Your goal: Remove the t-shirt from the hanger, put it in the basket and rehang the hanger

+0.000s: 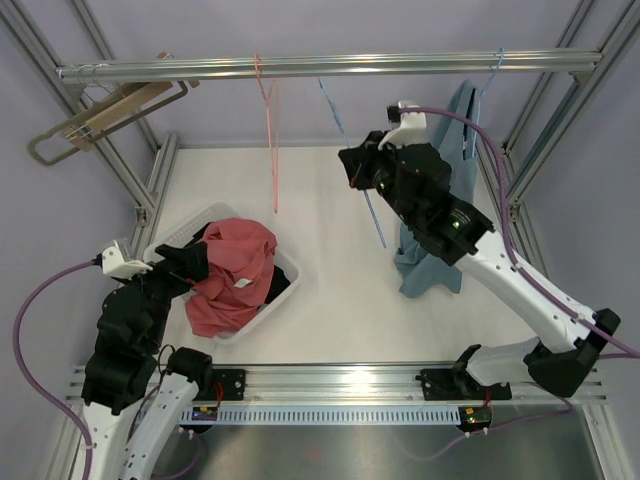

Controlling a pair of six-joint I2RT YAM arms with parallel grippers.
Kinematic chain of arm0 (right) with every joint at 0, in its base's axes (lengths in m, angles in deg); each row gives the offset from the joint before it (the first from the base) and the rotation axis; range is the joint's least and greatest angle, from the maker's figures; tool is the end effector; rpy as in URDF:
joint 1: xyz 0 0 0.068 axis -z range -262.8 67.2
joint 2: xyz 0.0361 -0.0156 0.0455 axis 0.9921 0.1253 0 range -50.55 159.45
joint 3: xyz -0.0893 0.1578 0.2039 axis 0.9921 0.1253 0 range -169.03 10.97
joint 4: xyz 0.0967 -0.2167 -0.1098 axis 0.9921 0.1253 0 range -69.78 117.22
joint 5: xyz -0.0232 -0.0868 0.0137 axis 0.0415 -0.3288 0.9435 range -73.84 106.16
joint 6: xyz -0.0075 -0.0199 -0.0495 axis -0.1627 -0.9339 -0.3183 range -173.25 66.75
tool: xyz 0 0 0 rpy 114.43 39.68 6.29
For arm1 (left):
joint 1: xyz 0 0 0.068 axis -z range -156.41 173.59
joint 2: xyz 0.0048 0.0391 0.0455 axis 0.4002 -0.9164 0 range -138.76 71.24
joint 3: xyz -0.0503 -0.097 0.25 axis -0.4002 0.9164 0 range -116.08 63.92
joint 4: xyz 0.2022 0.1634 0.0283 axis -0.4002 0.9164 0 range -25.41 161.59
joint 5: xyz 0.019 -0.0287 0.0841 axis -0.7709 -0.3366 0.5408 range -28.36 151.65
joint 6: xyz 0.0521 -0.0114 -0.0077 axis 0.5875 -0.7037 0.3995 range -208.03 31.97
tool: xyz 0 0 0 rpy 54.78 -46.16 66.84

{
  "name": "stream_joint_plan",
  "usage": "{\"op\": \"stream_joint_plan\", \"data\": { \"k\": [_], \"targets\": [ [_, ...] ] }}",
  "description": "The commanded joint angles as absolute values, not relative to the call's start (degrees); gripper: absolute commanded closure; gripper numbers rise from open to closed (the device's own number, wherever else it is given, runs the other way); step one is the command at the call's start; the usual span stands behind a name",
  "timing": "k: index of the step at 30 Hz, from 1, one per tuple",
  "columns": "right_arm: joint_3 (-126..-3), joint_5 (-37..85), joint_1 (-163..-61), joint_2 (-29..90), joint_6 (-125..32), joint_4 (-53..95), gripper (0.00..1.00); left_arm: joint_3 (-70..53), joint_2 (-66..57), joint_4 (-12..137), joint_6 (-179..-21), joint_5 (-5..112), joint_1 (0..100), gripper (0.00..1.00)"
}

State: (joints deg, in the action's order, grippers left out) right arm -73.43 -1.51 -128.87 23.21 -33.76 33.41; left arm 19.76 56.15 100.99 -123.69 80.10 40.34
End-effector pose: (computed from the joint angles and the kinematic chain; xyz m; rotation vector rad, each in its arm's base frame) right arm 0.2046 0.1967 0.4665 -0.1390 1.6444 0.6319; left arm 0.0578 -0.0056 0.3400 -0.5164 1.6292 -0.4104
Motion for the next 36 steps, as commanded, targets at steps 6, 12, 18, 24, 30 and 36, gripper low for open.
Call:
{"op": "stream_joint_plan", "data": {
  "k": [6,12,18,24,30,36],
  "targets": [
    [-89.9,-4.8,-123.9,37.3,-28.8,25.3,1.0,15.5,52.7,97.9,-116.2,47.0,40.1,0.01],
    [-96.0,-5.6,-122.1,45.8,-25.7,25.1,1.0,13.7,53.1,93.6,-115.2,32.5,40.1,0.01],
    [-95.6,-4.8,-121.9,50.3,-22.4,24.4,1.0,15.1,54.4,90.1,-114.7,26.8,40.1,0.01],
    [-90.0,-2.4,-122.1,48.9,-20.4,22.4,1.0,18.6,53.3,85.8,-116.3,23.9,40.1,0.01],
    [-83.1,-0.3,-122.2,42.3,-22.6,21.9,0.72,16.6,50.8,84.0,-116.9,22.5,40.1,0.01],
    [-77.4,1.6,-122.1,30.6,-29.8,29.4,0.36,14.2,46.0,83.9,-115.6,20.9,40.3,0.01]
  ]
}}
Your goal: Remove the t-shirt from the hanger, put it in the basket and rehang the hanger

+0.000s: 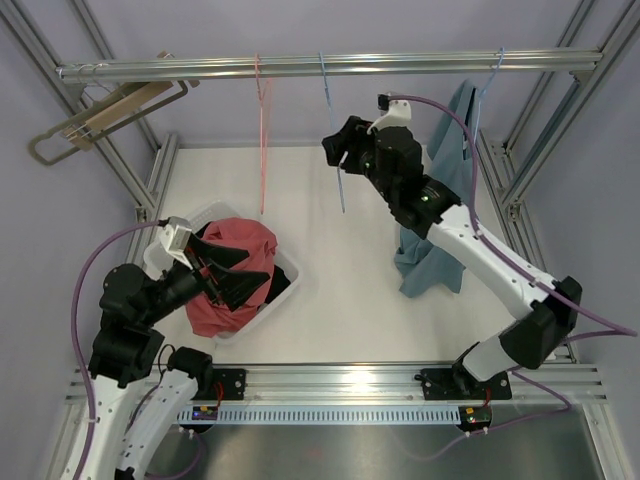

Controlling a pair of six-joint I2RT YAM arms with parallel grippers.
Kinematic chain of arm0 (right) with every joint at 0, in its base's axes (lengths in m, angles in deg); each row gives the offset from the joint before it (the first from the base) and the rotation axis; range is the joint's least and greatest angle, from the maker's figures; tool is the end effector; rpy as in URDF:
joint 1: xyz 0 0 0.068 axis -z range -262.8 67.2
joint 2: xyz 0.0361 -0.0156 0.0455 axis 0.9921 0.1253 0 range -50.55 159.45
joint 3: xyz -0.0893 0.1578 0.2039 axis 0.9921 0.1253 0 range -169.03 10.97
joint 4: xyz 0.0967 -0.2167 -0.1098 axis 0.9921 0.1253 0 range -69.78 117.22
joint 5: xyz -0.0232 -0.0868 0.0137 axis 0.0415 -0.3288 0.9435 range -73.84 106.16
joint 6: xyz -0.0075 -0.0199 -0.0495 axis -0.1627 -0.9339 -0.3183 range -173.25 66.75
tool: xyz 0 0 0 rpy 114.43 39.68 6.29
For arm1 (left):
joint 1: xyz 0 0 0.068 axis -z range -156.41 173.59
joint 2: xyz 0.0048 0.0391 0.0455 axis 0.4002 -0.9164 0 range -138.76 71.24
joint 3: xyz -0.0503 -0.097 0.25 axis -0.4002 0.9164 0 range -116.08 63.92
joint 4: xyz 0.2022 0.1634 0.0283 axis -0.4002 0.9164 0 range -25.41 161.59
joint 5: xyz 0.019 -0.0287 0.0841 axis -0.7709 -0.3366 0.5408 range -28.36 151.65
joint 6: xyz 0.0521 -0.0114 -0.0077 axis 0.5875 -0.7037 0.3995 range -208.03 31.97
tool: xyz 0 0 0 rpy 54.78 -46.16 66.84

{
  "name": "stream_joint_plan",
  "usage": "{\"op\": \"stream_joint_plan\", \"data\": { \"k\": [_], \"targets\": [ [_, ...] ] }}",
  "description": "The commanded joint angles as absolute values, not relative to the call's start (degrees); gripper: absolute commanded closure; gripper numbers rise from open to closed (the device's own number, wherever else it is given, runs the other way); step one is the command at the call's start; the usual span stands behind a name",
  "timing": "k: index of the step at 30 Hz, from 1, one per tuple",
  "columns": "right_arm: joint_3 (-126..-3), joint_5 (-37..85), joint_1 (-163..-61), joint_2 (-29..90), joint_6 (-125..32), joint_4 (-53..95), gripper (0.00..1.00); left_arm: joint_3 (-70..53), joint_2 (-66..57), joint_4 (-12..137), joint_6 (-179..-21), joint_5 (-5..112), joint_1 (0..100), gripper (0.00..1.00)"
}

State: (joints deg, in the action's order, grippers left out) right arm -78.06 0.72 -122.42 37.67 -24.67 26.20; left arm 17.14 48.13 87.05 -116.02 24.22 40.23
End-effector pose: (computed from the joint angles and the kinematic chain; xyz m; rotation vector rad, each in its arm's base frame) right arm 0.2863 0.2246 0.4312 0.0459 1.7019 0.6757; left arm 0.0702 -0.0435 0.3726 0.3863 1.6207 -1.1040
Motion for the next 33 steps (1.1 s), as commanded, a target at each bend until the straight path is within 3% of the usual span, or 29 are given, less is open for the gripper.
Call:
{"op": "stream_joint_plan", "data": {
  "k": [1,4,5,6,10,13,16,17,18,21,23,27,29,31,33],
  "targets": [
    [-76.8,1.6,-122.0,29.1,-31.3,32.2,0.36,13.8,45.4,83.9,-115.6,21.0,40.5,0.01],
    [-75.5,0.3,-119.3,23.4,-35.5,39.4,0.48,12.9,43.3,83.7,-115.9,22.3,42.6,0.01],
    [-74.8,0.7,-115.7,20.7,-36.5,41.9,0.57,12.8,42.1,83.5,-116.2,22.7,44.8,0.01],
    [-74.5,1.0,-113.7,19.4,-36.8,41.9,0.57,12.8,42.1,83.0,-116.4,23.4,46.4,0.01],
    [-76.6,1.7,-103.5,16.6,-38.0,48.7,0.87,12.5,38.4,81.6,-115.8,33.3,59.9,0.01],
    [-80.7,1.4,-98.3,17.6,-40.3,52.3,0.87,11.2,34.5,81.7,-113.5,46.7,73.5,0.01],
    [-85.0,1.7,-94.4,21.2,-41.0,55.5,0.73,9.2,31.4,81.8,-112.0,56.4,82.1,0.01],
    [-86.3,3.7,-92.0,22.8,-40.8,56.0,0.62,8.5,29.3,81.9,-111.8,60.6,83.6,0.01],
    [-86.5,4.8,-90.9,23.5,-40.4,56.0,0.57,8.2,28.2,81.9,-111.8,62.4,86.3,0.01],
    [-88.3,9.8,-87.4,26.9,-39.5,55.2,0.54,7.4,24.8,81.9,-111.6,69.0,90.5,0.01],
    [-90.6,10.6,-86.8,29.5,-39.6,55.0,0.57,7.1,23.5,81.8,-111.4,71.5,92.0,0.01],
    [-94.2,10.7,-86.1,32.6,-40.1,55.2,0.75,6.9,21.5,81.6,-111.6,74.1,93.9,0.01],
    [-95.2,11.2,-86.1,33.7,-40.1,55.0,0.76,7.2,21.2,81.4,-111.8,74.7,94.0,0.01],
    [-95.2,11.5,-86.0,34.2,-40.1,55.1,0.92,7.8,21.0,81.3,-111.9,75.5,94.3,0.01],
    [-93.7,12.5,-86.1,33.0,-39.5,53.4,0.98,8.1,20.7,81.1,-112.3,75.8,94.2,0.01]
  ]
}}
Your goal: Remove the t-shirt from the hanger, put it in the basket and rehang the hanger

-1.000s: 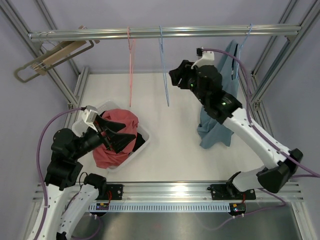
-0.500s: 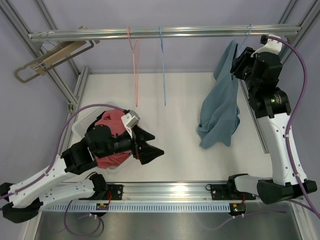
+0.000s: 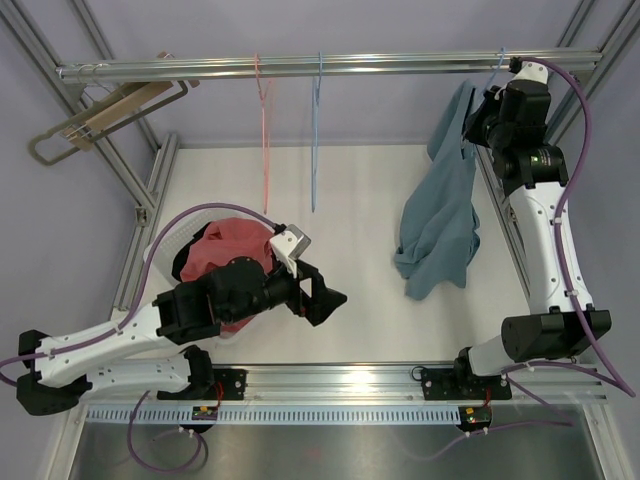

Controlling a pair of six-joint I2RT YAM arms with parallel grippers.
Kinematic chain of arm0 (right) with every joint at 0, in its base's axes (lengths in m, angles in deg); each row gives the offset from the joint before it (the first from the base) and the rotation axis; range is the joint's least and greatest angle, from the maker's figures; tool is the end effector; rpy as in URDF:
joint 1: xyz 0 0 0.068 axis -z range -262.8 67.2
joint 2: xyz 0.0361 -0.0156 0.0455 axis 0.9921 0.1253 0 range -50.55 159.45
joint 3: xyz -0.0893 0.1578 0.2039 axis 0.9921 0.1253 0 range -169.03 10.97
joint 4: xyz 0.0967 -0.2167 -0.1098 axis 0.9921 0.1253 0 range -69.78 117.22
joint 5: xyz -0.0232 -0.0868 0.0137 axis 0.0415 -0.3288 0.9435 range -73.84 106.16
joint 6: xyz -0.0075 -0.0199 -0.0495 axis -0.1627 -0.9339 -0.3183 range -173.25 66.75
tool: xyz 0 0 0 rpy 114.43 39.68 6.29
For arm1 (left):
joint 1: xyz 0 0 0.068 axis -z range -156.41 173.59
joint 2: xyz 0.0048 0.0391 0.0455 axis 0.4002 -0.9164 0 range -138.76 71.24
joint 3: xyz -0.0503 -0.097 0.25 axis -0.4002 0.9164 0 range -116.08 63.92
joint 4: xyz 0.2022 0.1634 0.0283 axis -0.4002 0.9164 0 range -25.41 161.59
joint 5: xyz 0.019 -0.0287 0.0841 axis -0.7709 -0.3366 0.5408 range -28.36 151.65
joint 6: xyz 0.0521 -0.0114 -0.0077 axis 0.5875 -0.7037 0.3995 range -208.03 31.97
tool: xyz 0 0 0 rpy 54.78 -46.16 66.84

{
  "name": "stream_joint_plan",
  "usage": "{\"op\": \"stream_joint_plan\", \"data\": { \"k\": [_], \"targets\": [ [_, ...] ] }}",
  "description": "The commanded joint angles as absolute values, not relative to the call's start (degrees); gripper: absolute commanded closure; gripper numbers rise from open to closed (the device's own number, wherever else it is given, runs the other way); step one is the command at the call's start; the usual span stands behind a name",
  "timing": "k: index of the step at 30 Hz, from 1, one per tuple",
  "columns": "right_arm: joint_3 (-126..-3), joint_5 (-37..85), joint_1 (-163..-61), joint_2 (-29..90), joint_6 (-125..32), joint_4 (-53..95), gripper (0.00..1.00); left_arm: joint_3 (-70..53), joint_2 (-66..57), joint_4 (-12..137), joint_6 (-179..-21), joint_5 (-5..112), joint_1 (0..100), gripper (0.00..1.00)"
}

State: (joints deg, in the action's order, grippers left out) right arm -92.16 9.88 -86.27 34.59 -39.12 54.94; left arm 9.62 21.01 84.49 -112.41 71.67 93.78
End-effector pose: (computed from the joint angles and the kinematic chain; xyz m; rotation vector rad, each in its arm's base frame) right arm 0.3165 0.0152 0.4780 0.2485 1.8457 0.1106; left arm 0.0723 -0.1824 0.3640 0.6423 1.8535 -0.9705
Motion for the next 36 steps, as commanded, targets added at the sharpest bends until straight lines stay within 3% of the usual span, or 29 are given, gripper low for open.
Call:
{"op": "stream_joint_plan", "data": {
  "k": [1,12,20,30,36],
  "targets": [
    [-93.1,13.3,-86.1,32.2,-39.5,52.4,1.0,8.1,20.7,81.1,-112.2,75.7,94.2,0.01],
    [-88.8,20.7,-86.1,23.0,-36.3,43.0,1.0,8.0,19.7,79.5,-112.7,75.4,94.3,0.01],
    [-69.6,24.3,-87.0,14.1,-30.7,35.3,1.0,6.1,18.6,79.3,-113.0,73.3,94.4,0.01],
    [-47.8,5.6,-106.7,1.2,-24.7,28.1,1.0,1.3,10.4,77.8,-112.2,72.3,99.1,0.01],
    [-47.0,-5.1,-115.8,-1.5,-24.7,27.1,1.0,-4.4,0.6,74.9,-112.6,70.6,100.3,0.01]
  ]
}}
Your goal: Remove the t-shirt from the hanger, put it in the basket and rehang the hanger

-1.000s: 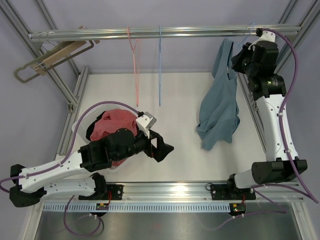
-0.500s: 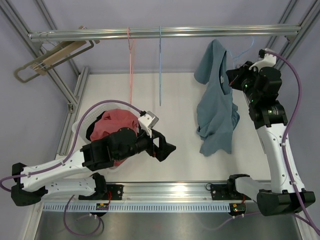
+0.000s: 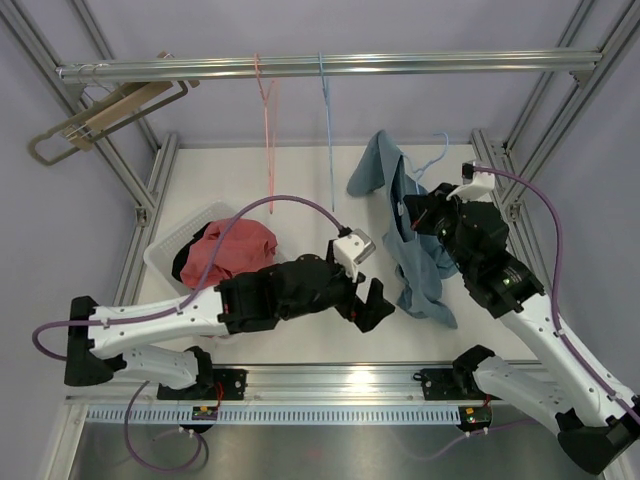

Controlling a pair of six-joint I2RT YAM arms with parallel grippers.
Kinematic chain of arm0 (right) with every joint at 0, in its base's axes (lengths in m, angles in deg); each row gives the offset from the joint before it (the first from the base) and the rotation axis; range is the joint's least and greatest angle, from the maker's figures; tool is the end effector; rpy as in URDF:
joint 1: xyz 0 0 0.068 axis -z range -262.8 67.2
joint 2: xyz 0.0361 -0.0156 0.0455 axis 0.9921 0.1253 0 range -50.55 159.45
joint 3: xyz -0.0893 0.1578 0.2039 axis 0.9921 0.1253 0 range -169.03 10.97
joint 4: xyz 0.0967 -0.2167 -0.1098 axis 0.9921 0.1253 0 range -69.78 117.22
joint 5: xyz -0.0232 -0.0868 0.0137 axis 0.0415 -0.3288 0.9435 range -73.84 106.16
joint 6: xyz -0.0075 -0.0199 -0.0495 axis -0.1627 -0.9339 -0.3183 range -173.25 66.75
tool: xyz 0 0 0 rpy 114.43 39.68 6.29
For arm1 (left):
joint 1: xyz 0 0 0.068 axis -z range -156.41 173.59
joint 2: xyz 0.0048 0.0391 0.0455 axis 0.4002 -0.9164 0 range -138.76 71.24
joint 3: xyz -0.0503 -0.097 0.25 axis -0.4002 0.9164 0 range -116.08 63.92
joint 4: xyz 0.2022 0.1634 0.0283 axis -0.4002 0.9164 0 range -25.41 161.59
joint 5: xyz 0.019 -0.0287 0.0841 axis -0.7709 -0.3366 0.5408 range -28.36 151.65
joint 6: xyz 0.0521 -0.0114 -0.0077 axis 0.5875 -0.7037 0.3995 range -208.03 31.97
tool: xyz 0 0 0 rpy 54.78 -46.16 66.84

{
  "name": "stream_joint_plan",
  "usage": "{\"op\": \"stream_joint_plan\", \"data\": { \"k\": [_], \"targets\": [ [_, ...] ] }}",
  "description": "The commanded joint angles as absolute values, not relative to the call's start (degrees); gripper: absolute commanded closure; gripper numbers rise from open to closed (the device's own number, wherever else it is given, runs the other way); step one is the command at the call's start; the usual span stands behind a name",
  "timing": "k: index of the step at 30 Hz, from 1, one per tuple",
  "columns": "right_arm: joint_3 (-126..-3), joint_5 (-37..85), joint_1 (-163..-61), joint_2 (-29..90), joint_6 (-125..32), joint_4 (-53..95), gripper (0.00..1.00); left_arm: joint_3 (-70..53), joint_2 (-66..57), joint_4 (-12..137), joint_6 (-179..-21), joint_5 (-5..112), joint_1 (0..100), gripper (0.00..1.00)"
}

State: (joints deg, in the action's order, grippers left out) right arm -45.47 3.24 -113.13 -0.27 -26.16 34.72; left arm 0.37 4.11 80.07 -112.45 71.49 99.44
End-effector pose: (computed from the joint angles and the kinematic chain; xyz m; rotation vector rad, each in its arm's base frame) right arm 0.1732 0.0920 0.3869 0.1208 1.7393 0.5478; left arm 0.0716 -0.2591 0.3658 0.7686 1.8829 -0.9980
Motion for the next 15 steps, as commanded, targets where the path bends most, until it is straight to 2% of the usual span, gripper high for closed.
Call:
{"op": "stream_joint_plan", "data": {
  "k": [1,7,10,13,15],
  "targets": [
    [-47.2,-5.3,-116.4,-1.2,-24.8,26.9,1.0,-5.2,-0.8,74.5,-112.4,71.3,100.6,0.01],
    [-49.7,-3.9,-119.1,-0.6,-25.6,27.1,1.0,-11.1,-10.0,72.4,-113.3,71.1,101.1,0.02],
    [-50.6,-2.9,-119.4,-1.6,-26.5,27.3,1.0,-13.7,-13.6,72.5,-113.4,70.6,101.1,0.1],
    [-51.6,-1.4,-119.5,-2.8,-27.1,27.9,1.0,-14.6,-16.3,72.2,-114.0,71.8,101.1,0.13],
    [-52.1,0.2,-119.5,-3.3,-27.3,28.3,1.0,-15.6,-17.4,72.2,-114.0,72.6,101.2,0.2]
  ]
}}
